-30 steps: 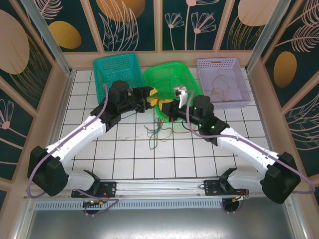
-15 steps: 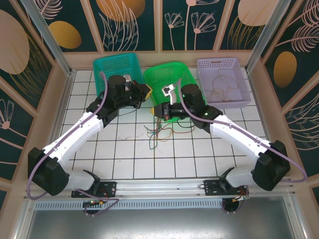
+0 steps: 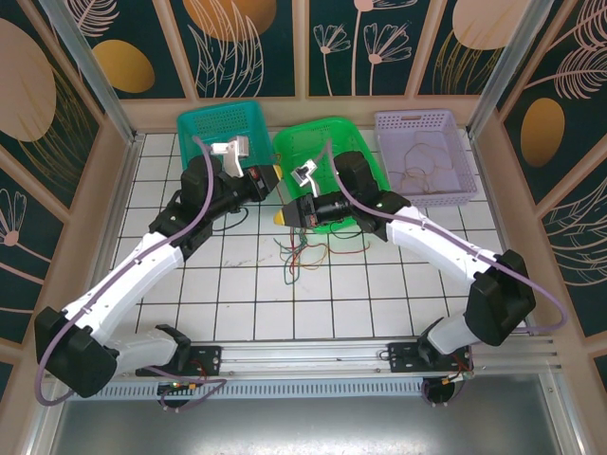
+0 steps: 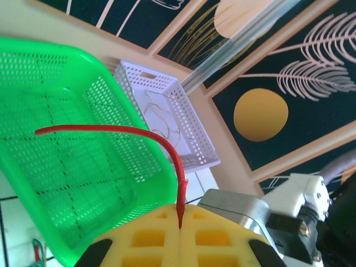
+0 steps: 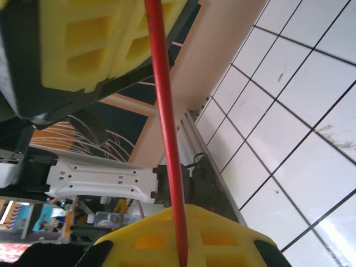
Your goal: Untangle the cables
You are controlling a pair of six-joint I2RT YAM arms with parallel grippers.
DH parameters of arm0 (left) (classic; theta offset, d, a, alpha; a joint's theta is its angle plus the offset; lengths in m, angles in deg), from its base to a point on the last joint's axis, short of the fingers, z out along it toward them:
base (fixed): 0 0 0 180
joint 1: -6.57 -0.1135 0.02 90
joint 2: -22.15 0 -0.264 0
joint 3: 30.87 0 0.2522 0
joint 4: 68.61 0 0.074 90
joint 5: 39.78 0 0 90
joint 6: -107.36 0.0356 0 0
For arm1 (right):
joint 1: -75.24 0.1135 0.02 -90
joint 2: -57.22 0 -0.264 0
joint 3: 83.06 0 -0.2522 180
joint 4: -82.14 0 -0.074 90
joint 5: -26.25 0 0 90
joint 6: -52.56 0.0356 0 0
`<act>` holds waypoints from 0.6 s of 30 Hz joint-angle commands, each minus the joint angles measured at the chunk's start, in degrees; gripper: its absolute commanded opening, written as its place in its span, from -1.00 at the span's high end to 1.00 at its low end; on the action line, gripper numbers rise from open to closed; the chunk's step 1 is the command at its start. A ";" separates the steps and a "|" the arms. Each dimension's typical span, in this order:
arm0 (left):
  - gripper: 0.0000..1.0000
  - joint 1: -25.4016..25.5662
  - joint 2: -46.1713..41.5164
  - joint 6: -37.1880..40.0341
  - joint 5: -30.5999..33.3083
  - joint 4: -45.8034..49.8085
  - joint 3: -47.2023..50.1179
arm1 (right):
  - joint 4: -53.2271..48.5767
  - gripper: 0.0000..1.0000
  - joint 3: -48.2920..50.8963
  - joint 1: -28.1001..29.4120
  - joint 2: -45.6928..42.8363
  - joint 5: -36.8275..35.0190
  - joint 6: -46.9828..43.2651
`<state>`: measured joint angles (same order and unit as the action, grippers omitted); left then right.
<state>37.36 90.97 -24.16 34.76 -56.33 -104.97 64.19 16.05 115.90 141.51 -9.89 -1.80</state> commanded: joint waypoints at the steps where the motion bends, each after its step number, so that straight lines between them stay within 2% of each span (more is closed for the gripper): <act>1: 1.00 -2.84 -2.85 12.99 7.12 -9.45 -0.63 | -5.24 1.00 0.31 2.14 -0.05 9.37 2.31; 3: 1.00 -2.84 -3.71 16.62 10.51 -7.63 -0.31 | -8.46 1.00 -0.92 2.01 -0.19 8.06 -0.46; 5: 0.97 -2.99 -3.40 15.17 16.34 -3.94 -1.40 | -13.72 1.00 -2.55 2.08 -0.21 5.12 -4.34; 6: 0.59 -3.14 -2.90 12.91 17.85 -1.83 -2.51 | -15.51 1.00 -3.32 2.14 -0.34 3.75 -5.86; 7: 0.13 -3.39 -2.13 9.65 18.21 0.30 -3.84 | -16.30 1.00 -3.89 2.03 -0.74 2.21 -6.89; 8: -0.03 -3.90 -1.54 6.50 17.57 2.27 -5.11 | -16.31 1.00 -4.09 1.92 -1.16 0.95 -7.24; 12: -0.28 -4.59 1.65 -8.59 11.37 10.44 -10.13 | -14.32 1.00 -3.62 0.92 -3.49 -4.15 -7.34; 18: -0.33 -6.96 1.16 -26.97 8.50 28.16 -12.46 | -12.85 1.00 -1.66 0.47 -6.00 -9.68 -9.38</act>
<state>31.70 92.26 -39.22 44.62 -40.63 -115.65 51.19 13.27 116.56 138.21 -16.22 -8.77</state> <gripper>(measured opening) 0.664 0.062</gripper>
